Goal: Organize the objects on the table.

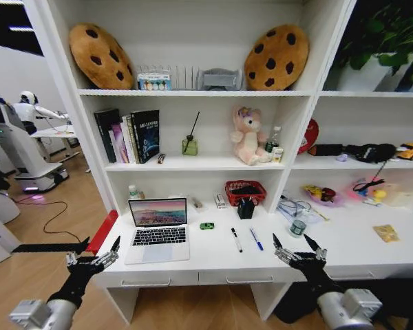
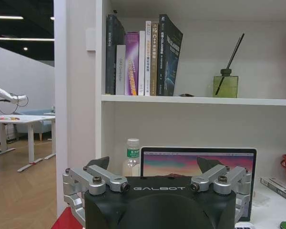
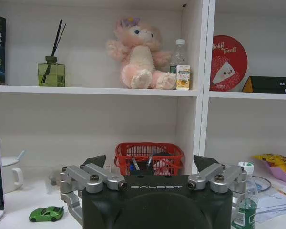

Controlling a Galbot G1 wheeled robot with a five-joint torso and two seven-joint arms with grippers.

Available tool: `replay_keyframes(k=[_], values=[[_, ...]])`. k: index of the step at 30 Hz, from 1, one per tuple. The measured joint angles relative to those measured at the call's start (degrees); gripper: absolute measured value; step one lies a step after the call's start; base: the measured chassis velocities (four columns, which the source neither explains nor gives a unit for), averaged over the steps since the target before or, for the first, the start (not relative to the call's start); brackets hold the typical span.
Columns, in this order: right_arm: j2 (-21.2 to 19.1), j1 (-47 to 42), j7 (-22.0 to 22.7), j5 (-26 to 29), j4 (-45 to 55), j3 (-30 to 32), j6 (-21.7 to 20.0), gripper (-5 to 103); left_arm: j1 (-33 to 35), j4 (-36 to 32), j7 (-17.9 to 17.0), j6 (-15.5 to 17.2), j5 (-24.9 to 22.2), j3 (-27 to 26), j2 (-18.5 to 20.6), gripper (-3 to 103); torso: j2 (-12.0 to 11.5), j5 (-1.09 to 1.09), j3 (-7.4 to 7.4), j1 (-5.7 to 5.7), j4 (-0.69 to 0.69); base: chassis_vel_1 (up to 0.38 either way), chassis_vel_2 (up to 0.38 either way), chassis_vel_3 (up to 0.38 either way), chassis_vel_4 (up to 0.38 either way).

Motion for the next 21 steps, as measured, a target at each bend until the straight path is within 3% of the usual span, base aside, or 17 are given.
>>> replay_keyframes(k=[4,6,9,11,13,14,15,18,20,21], values=[[0.03,-0.33,0.00,-0.09,0.00,0.06,0.26,100,-0.69,-0.18,-0.68,0.16,0.01,0.06,-0.06,101,0.06,0.05,-0.03,-0.10,-0.01,0.044,-0.045,-0.040,0.044],[0.06,-0.48,0.03,-0.12,-0.01,0.12,0.32,100,-2.05,-0.36,-1.23,0.60,0.48,0.32,-0.05,92,0.06,0.02,-0.04,-0.11,-0.03,0.054,-0.086,-0.059,0.064],[0.11,-0.51,0.06,-0.23,-0.01,0.12,0.40,100,-2.91,-0.45,-1.44,0.95,0.93,0.45,0.00,87,0.06,0.04,-0.04,-0.11,-0.03,0.012,-0.020,-0.015,0.021],[0.18,-0.56,0.13,-0.32,0.00,0.10,0.53,100,-4.35,-0.85,-2.00,2.16,0.94,0.91,0.60,71,0.04,0.03,-0.02,-0.05,-0.02,0.000,0.000,0.000,0.000],[0.21,-0.61,0.16,-0.34,-0.01,0.10,0.61,100,-5.38,-1.12,-2.50,3.00,0.75,1.21,1.33,71,0.02,0.03,-0.01,-0.03,-0.01,0.000,0.000,0.000,0.000],[0.25,-0.67,0.17,-0.41,-0.01,0.10,0.72,100,-7.14,-1.38,-3.37,4.38,0.42,1.79,2.42,60,0.02,0.02,-0.01,-0.01,-0.01,0.000,0.000,0.000,0.000],[0.25,-0.67,0.17,-0.41,-0.01,0.10,0.72,100,-7.14,-1.38,-3.37,4.38,0.42,1.79,2.42,60,0.02,0.02,-0.01,-0.01,-0.01,0.000,0.000,0.000,0.000],[0.34,-0.60,0.20,-0.48,-0.01,0.10,1.04,100,-11.37,-1.52,-6.21,8.45,-0.81,3.36,5.21,43,0.01,0.02,-0.01,-0.01,-0.03,0.000,0.000,0.000,0.000],[0.18,-0.43,0.21,-0.43,-0.01,0.08,1.05,100,-12.12,-1.53,-6.74,9.44,-1.03,3.58,5.82,43,0.02,0.03,-0.01,-0.01,-0.04,0.000,0.000,0.000,0.000],[-0.18,-0.02,0.21,-0.31,-0.16,-0.05,1.05,100,-12.52,-1.62,-7.08,10.26,-1.23,3.66,6.30,38,0.02,0.02,-0.01,-0.02,-0.04,0.000,0.000,0.000,0.000]])
